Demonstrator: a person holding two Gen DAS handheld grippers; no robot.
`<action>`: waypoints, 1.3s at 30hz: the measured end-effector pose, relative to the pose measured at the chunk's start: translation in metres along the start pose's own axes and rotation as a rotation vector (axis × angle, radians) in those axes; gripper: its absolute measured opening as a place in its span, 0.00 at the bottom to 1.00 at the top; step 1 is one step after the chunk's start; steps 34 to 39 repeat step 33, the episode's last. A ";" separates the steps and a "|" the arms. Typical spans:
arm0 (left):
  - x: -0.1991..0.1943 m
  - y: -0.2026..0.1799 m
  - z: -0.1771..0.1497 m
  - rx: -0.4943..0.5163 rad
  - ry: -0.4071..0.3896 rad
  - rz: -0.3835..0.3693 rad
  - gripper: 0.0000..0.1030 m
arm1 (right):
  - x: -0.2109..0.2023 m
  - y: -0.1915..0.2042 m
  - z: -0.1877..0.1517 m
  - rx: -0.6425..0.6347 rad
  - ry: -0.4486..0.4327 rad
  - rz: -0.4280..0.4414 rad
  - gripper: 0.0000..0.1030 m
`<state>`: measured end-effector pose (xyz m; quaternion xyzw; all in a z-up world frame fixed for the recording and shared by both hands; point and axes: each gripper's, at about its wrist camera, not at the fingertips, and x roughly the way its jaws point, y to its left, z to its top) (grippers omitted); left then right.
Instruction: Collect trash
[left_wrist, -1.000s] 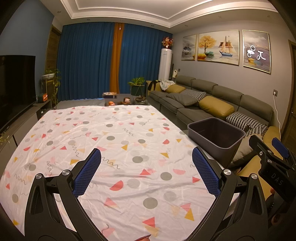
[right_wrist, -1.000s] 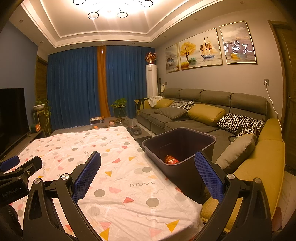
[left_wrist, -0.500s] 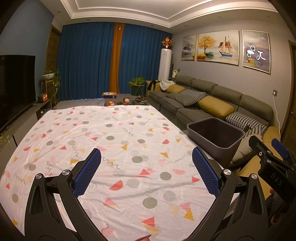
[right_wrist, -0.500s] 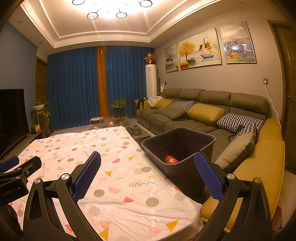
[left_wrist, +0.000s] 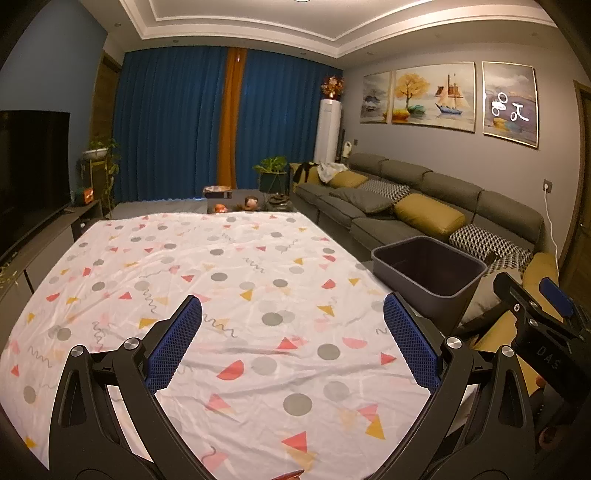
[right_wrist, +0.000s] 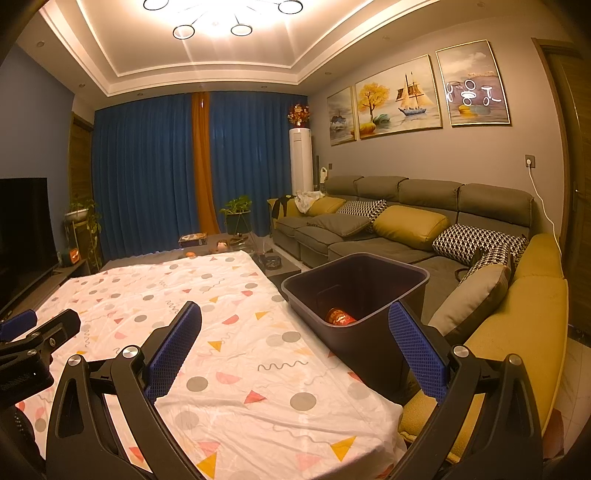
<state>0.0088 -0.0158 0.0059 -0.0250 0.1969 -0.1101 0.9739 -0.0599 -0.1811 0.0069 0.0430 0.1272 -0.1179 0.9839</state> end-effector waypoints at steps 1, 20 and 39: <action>0.000 0.000 0.000 -0.001 0.000 0.002 0.94 | 0.000 -0.001 0.000 0.000 0.000 0.000 0.95; -0.003 -0.003 -0.001 -0.001 -0.003 0.010 0.88 | -0.001 -0.001 0.000 0.011 -0.001 -0.003 0.95; -0.008 0.004 0.002 -0.020 -0.016 0.049 0.94 | -0.002 -0.004 0.001 0.022 -0.011 -0.003 0.95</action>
